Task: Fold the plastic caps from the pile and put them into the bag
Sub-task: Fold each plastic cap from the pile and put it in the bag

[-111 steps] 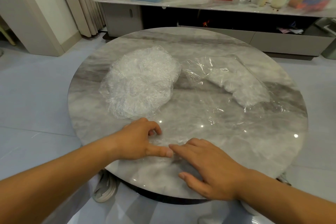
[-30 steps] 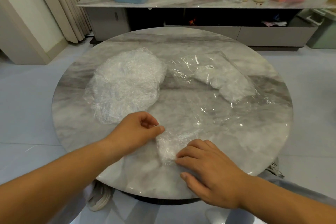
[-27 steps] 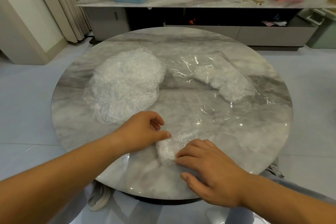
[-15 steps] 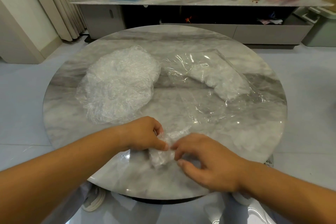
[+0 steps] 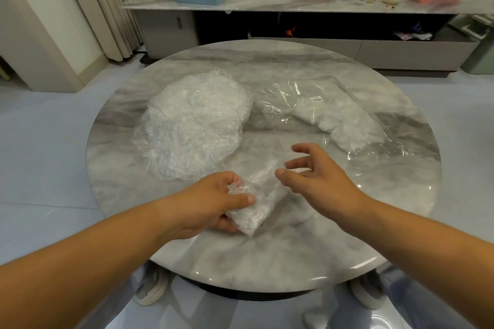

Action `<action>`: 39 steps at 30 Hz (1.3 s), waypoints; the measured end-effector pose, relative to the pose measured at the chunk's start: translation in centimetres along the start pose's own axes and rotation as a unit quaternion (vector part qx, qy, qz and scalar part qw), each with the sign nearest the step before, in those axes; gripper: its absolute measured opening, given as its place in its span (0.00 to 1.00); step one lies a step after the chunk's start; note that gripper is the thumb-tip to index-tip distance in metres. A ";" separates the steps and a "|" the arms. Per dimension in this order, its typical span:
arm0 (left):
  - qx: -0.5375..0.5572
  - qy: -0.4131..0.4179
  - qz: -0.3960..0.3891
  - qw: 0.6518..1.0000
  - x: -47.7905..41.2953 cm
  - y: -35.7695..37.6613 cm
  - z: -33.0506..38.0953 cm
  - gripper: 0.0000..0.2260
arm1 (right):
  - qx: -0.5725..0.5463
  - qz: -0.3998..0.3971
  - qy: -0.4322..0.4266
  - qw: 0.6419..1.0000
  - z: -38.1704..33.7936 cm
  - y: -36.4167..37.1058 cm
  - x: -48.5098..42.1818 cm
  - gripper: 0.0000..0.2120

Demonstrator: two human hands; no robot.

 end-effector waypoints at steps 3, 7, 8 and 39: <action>0.021 -0.003 -0.005 1.000 0.0 0.1 -0.1 0.13 | -0.015 -0.008 0.043 0.999 0.6 0.1 -0.2 0.24; 0.031 0.004 -0.018 0.999 0.0 0.2 -0.1 0.14 | -0.123 -0.047 0.074 0.988 0.6 0.3 -0.5 0.13; 0.035 0.007 -0.021 0.999 -0.1 0.2 -0.1 0.15 | -0.161 -0.056 0.082 0.982 0.6 0.3 -0.5 0.12; 0.248 -0.152 -0.181 0.939 0.2 0.3 -0.6 0.35 | 0.224 -0.124 -0.442 0.859 1.1 0.3 3.6 0.29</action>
Point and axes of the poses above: each hand's wrist, its own x-axis away from the middle knuckle, its own y-axis out of the palm, z = x × y, the point moved 3 cm from there along -x, towards the middle knuckle, and after that the axes turned 12 degrees about z, right-handed, at the moved point
